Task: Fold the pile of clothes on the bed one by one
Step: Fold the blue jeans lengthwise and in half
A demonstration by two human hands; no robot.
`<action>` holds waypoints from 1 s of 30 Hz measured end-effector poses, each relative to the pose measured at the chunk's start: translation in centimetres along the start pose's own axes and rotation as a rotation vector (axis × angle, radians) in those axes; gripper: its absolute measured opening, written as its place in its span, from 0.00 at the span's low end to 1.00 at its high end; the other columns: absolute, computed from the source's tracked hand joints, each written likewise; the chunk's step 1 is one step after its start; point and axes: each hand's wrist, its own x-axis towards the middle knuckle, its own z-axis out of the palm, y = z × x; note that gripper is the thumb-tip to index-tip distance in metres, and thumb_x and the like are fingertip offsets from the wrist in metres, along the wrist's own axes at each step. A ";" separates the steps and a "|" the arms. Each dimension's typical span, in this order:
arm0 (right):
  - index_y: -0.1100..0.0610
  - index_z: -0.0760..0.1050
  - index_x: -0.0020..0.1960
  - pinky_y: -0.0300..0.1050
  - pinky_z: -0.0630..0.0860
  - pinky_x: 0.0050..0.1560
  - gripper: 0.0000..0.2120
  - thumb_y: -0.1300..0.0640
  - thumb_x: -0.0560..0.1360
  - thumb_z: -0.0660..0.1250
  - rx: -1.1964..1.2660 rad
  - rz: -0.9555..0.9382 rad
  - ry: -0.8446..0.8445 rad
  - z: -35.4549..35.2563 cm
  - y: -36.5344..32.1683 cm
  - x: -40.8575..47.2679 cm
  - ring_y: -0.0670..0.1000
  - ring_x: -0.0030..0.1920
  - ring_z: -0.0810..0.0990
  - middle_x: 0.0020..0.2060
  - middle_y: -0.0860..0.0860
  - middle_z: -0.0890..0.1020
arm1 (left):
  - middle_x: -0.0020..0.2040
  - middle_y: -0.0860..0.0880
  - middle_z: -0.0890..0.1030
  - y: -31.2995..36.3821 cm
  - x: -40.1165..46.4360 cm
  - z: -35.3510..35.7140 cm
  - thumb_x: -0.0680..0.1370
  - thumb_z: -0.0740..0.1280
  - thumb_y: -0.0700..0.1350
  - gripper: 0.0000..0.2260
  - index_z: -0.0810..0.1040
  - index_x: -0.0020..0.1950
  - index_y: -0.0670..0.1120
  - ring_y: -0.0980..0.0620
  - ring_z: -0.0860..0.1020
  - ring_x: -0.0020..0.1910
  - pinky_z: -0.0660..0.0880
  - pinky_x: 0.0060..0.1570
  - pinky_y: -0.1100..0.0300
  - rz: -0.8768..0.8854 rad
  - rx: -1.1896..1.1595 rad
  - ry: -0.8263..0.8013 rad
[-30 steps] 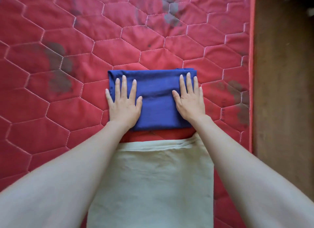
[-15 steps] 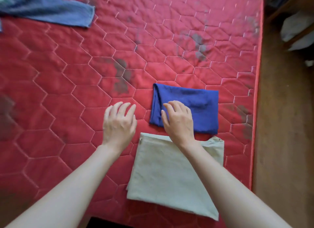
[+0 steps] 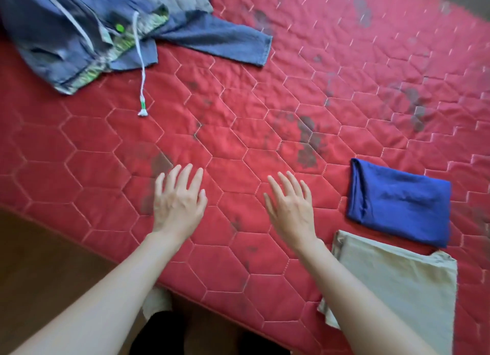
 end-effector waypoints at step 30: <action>0.54 0.63 0.75 0.54 0.54 0.73 0.25 0.46 0.81 0.57 0.018 -0.235 -0.107 6.3 -27.7 34.6 0.55 0.76 0.59 0.73 0.56 0.66 | 0.67 0.39 0.73 -31.0 22.4 -4.1 0.77 0.65 0.46 0.20 0.73 0.69 0.42 0.40 0.70 0.67 0.65 0.64 0.42 -0.205 0.012 0.113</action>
